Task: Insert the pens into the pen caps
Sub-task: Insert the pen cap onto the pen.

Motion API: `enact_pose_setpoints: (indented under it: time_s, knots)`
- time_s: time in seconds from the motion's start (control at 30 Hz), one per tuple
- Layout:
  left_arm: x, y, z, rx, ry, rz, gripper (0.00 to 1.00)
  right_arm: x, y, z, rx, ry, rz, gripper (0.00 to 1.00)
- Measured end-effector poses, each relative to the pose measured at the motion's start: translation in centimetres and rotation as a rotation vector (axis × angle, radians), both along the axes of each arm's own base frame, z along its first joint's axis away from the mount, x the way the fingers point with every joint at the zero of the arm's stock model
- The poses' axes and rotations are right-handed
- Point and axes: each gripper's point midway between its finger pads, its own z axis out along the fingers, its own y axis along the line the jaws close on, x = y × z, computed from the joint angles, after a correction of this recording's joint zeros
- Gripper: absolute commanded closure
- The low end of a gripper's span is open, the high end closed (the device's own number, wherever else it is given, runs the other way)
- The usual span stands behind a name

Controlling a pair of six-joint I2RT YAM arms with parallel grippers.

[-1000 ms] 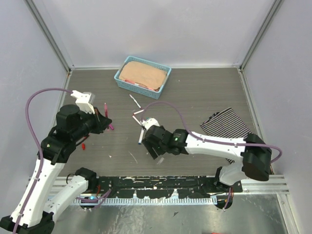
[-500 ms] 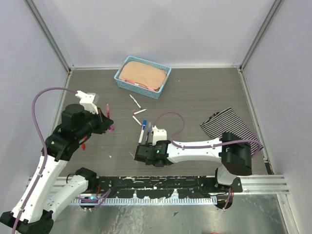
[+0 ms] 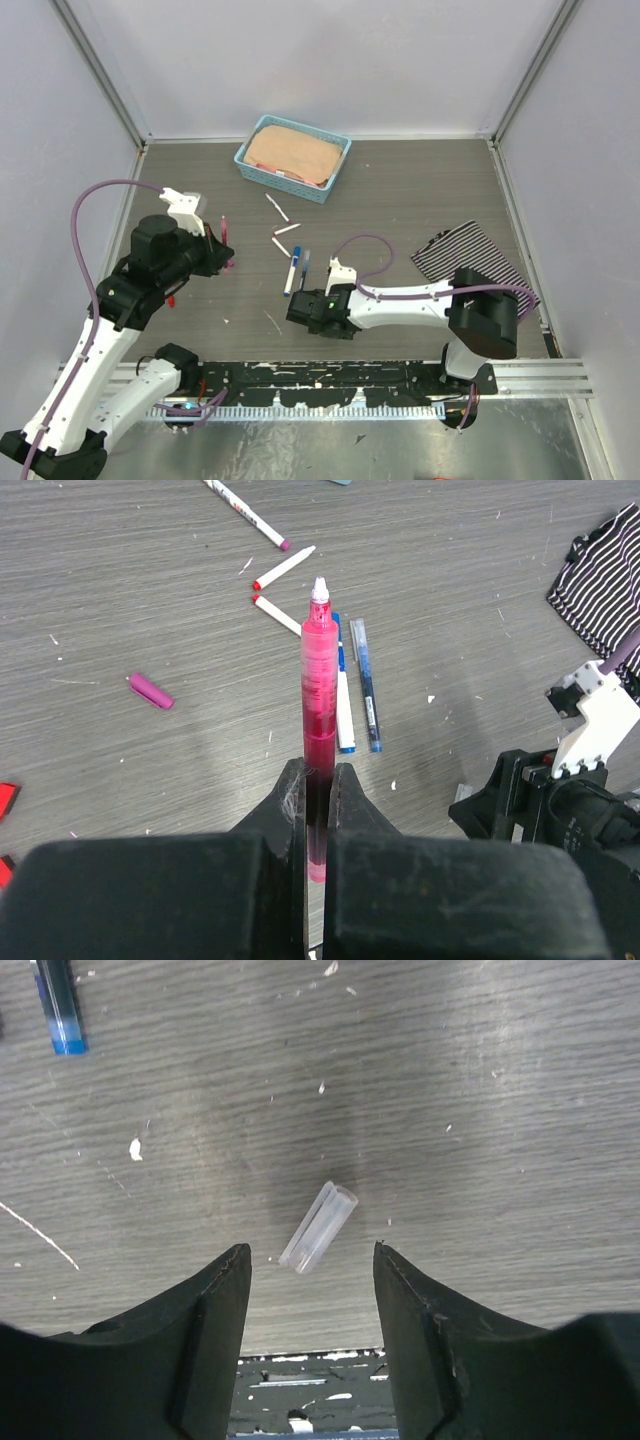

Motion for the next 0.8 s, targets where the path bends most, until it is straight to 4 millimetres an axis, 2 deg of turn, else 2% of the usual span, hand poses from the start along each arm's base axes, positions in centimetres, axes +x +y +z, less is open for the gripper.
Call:
enact_pose_setpoints:
  time_s: [0.2, 0.47, 0.8]
  knots:
    - [0.0, 0.0, 0.0, 0.003, -0.002, 0.0, 1.0, 0.8, 0.0, -0.3, 0.006, 0.007, -0.013, 0.54]
    - [0.0, 0.1, 0.0, 0.004, -0.002, 0.001, 1.0, 0.4, -0.5, -1.8, -0.046, 0.039, 0.001, 0.56]
    - [0.1, 0.0, -0.2, 0.008, 0.007, 0.0, 1.0, 0.5, -0.4, -2.1, -0.061, 0.048, 0.033, 0.71]
